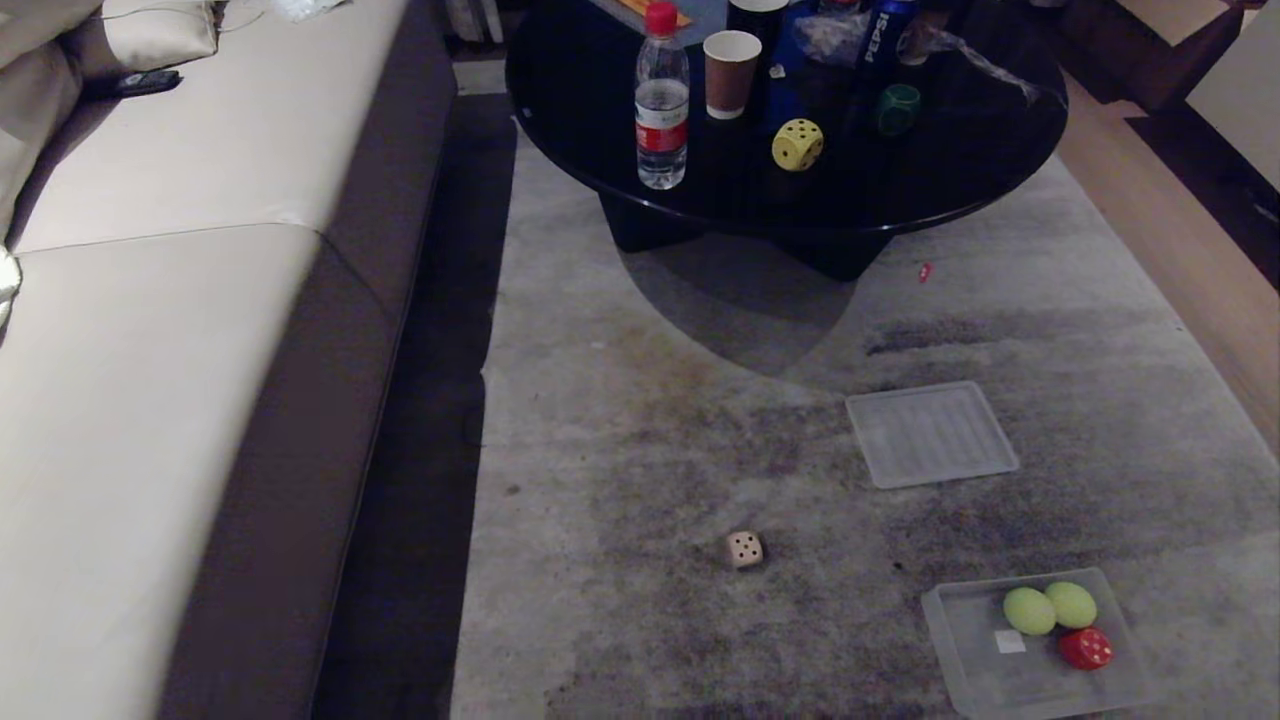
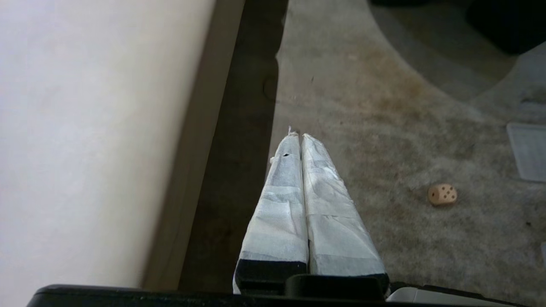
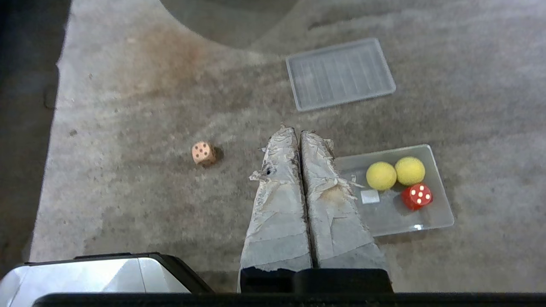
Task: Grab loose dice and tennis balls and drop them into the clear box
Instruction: Find toys out of the box
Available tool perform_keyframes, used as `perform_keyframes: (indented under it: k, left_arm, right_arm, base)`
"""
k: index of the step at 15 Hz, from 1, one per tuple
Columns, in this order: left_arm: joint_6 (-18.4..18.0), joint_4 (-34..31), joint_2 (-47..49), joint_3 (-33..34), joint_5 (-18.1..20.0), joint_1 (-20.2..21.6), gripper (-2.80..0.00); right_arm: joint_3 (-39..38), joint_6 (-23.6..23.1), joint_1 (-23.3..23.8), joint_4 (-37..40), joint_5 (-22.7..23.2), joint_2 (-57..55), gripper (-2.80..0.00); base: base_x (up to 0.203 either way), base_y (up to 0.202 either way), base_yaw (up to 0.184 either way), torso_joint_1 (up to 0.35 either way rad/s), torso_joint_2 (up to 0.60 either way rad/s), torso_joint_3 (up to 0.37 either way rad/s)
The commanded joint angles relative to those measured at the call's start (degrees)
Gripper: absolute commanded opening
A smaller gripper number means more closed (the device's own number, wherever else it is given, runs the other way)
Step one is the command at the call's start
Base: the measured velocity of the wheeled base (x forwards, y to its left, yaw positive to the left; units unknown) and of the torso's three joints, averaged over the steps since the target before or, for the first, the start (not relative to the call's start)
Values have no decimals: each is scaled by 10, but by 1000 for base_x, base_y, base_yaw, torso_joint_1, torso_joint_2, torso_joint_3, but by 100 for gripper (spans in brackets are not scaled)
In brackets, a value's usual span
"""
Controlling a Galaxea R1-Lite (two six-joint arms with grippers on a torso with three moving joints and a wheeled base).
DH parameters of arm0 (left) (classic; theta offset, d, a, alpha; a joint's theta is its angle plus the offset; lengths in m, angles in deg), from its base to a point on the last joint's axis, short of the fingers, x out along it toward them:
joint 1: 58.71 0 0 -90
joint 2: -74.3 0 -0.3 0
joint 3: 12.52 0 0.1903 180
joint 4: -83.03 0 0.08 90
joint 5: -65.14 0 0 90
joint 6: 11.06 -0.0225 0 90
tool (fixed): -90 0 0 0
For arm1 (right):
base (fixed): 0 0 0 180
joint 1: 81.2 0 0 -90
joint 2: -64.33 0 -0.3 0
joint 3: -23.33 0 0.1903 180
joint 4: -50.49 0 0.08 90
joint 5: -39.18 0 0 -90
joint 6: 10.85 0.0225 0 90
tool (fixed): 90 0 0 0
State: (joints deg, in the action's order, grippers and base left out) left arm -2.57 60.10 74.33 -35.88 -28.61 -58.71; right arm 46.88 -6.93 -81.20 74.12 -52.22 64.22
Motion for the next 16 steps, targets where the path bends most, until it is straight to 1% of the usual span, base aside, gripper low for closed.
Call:
perform_keyframes:
  k: [1, 16]
  left_arm:
    - [1, 0, -1, 0, 0, 0, -280]
    - [1, 0, -1, 0, 0, 0, -280]
  right_arm:
    - [0, 0, 0, 0, 0, 0, -280]
    - [0, 0, 0, 0, 0, 0, -280]
  base:
    - [0, 0, 0, 0, 6, -199]
    - [0, 0, 0, 1, 3, -198]
